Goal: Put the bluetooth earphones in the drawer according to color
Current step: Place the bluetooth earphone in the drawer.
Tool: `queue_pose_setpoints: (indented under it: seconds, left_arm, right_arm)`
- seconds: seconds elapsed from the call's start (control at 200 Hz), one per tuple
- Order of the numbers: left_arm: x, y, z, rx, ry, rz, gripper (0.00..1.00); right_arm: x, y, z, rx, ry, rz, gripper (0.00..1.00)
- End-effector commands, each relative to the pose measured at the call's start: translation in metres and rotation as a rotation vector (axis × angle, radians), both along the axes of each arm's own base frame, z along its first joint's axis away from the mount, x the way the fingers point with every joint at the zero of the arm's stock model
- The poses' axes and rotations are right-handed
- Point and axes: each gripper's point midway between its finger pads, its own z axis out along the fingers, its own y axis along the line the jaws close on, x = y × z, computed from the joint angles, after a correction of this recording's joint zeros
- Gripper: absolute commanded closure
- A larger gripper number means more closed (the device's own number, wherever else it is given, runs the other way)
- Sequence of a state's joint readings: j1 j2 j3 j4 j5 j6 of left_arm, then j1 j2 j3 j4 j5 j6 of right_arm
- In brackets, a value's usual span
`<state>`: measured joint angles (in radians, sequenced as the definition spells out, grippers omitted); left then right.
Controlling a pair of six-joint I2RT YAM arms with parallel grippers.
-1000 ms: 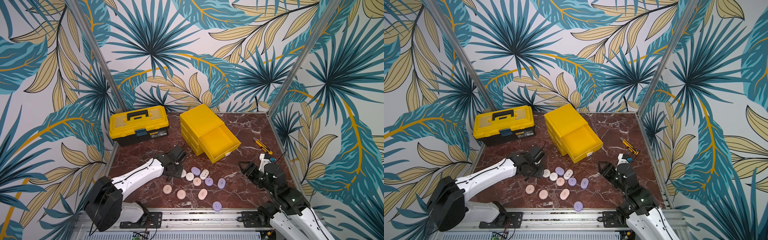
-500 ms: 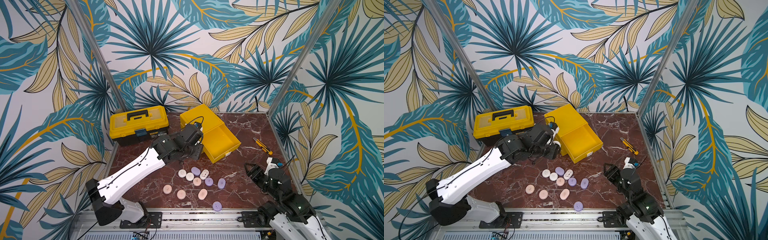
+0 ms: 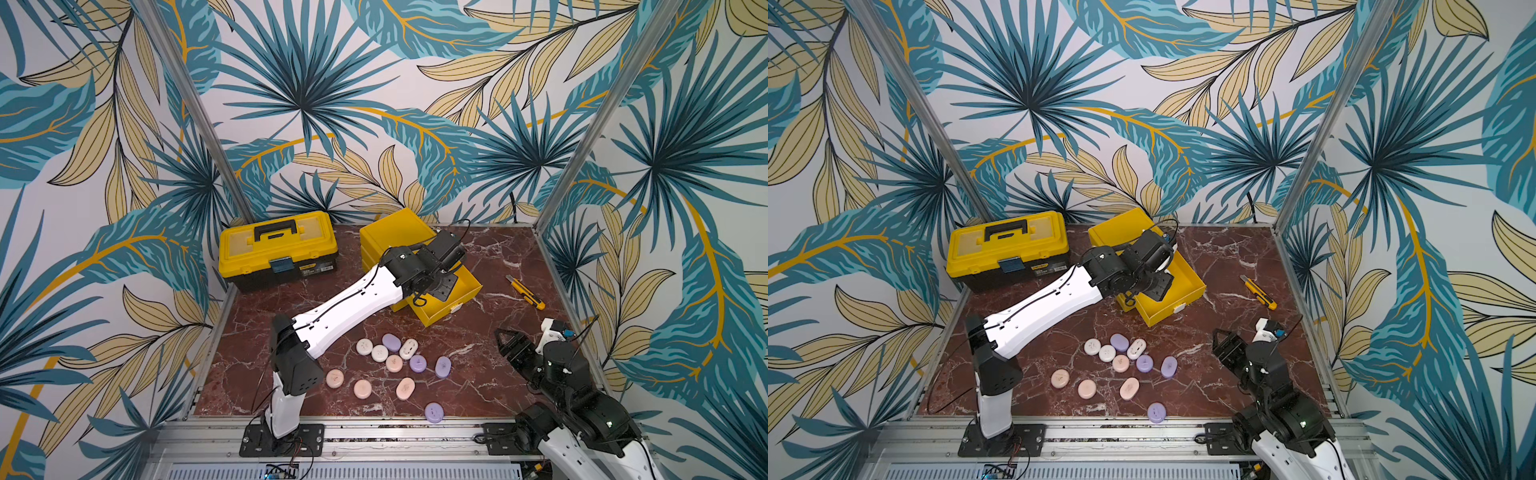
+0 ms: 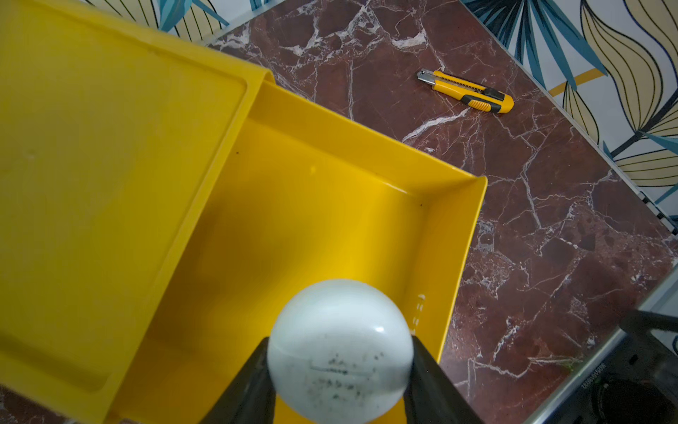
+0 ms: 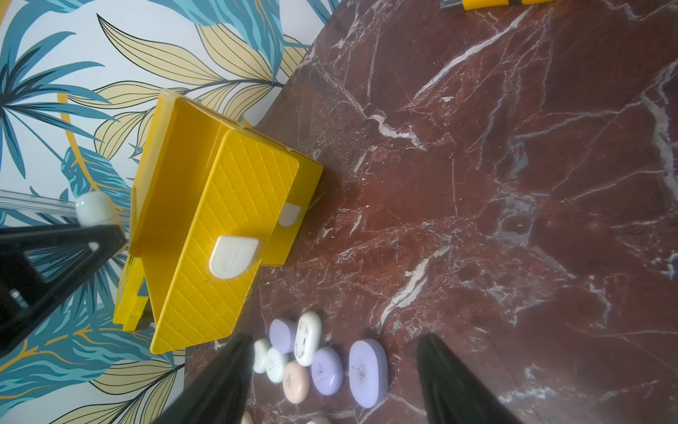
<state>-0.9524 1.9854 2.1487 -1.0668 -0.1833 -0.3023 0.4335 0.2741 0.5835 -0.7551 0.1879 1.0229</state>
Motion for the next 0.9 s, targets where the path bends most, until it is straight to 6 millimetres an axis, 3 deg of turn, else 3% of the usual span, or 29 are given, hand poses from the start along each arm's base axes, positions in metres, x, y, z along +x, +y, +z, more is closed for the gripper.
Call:
queue_pose_setpoints:
  seconds: [0.0, 0.27, 0.546, 0.897]
  left_arm:
    - [0.009, -0.007, 0.011, 0.01, -0.04, -0.013, 0.74]
    - [0.031, -0.027, -0.02, 0.034, 0.004, -0.003, 0.74]
    - [0.044, -0.024, -0.044, 0.07, 0.037, 0.021, 0.73]
    - [0.051, -0.025, -0.06, 0.07, 0.07, 0.028, 0.61]
  right_arm:
    - [-0.003, -0.005, 0.004, -0.021, -0.005, -0.011, 0.25]
    - [-0.003, -0.006, 0.004, -0.024, -0.007, -0.011, 0.24]
    - [-0.004, -0.006, 0.003, -0.033, -0.004, -0.005, 0.24]
    - [-0.005, -0.007, 0.001, -0.039, 0.001, -0.006, 0.23]
